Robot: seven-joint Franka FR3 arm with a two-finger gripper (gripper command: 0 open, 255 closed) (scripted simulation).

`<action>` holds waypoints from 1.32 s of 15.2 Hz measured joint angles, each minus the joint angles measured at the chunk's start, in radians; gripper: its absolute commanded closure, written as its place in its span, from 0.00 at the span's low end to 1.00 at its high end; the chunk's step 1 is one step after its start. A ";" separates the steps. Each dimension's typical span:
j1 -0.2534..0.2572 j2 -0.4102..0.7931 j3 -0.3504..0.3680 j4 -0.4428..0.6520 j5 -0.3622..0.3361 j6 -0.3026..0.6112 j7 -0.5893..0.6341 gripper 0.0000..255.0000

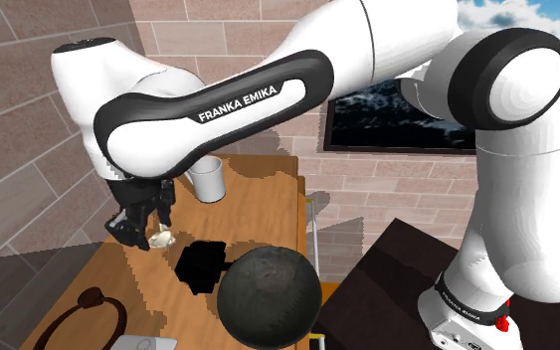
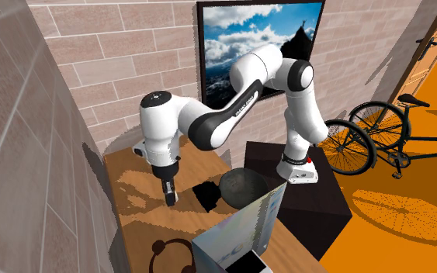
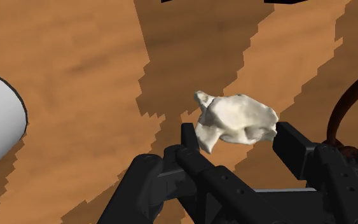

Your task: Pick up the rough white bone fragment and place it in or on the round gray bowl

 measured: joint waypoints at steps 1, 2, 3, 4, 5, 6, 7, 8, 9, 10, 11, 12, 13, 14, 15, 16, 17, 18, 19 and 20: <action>0.004 0.007 0.000 0.021 -0.002 -0.014 0.001 1.00; 0.006 0.009 0.000 0.041 -0.002 -0.032 0.000 1.00; 0.005 0.001 0.002 0.044 0.001 -0.043 -0.001 1.00; 0.007 0.002 0.002 0.059 0.001 -0.057 -0.003 1.00; 0.007 0.000 0.003 0.069 0.003 -0.069 -0.003 1.00; 0.008 -0.002 0.003 0.078 0.003 -0.079 -0.004 1.00; 0.008 -0.001 0.003 0.091 0.004 -0.091 -0.007 1.00; 0.011 0.001 0.003 0.111 0.003 -0.109 -0.007 1.00; 0.013 0.002 0.004 0.127 0.003 -0.123 -0.007 1.00; 0.016 0.005 0.004 0.146 0.003 -0.139 -0.008 1.00; 0.018 0.005 0.005 0.159 0.003 -0.153 -0.007 1.00; 0.020 0.006 0.005 0.173 0.003 -0.165 -0.008 1.00; 0.015 -0.015 0.008 0.146 0.010 -0.158 -0.005 1.00; 0.005 -0.051 0.013 0.095 0.023 -0.142 -0.005 1.00; -0.008 -0.097 0.019 0.031 0.040 -0.120 -0.005 1.00; -0.015 -0.134 0.024 -0.015 0.055 -0.108 -0.005 1.00; -0.025 -0.178 0.029 -0.068 0.074 -0.096 -0.008 1.00; -0.034 -0.217 0.032 -0.118 0.091 -0.079 -0.013 1.00; -0.044 -0.267 0.034 -0.186 0.114 -0.056 -0.020 1.00; -0.049 -0.319 0.039 -0.248 0.138 -0.041 -0.020 1.00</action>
